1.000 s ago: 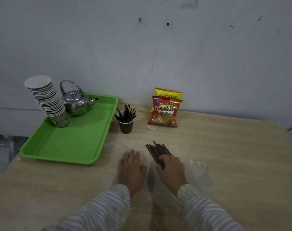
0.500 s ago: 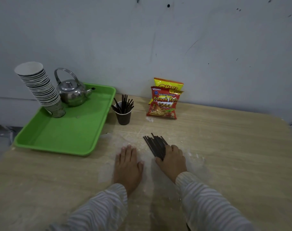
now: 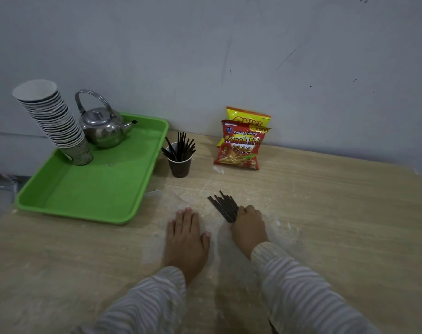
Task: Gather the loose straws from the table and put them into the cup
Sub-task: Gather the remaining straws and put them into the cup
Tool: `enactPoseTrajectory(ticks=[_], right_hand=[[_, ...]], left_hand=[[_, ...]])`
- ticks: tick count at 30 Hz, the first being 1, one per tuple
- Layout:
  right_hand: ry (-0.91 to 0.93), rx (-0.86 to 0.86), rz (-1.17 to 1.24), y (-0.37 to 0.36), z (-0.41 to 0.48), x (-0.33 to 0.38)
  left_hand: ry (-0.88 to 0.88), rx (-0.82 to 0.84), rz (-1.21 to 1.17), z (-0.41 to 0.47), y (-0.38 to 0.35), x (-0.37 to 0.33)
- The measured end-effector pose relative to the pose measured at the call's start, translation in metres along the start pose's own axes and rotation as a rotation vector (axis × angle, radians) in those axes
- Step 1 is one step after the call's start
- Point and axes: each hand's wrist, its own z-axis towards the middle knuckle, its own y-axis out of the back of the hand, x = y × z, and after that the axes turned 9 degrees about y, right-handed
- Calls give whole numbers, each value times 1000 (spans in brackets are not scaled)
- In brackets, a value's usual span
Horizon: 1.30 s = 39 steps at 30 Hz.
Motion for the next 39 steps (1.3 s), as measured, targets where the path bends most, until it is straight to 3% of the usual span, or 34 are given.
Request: enactPoseTrajectory(ticks=[12, 21, 27, 37, 39], right_hand=[[46, 5, -147, -13, 9, 24], [-114, 118, -74, -14, 24, 28], [53, 130, -168, -12, 18, 23], [-124, 148, 507, 8, 23, 7], [-242, 170, 788, 14, 21, 7]], left_hand=[[4, 22, 5, 0, 0, 1], [2, 23, -4, 0, -1, 0], [2, 21, 15, 2, -3, 1], [1, 28, 31, 2, -3, 3], [-1, 42, 24, 1, -1, 3]])
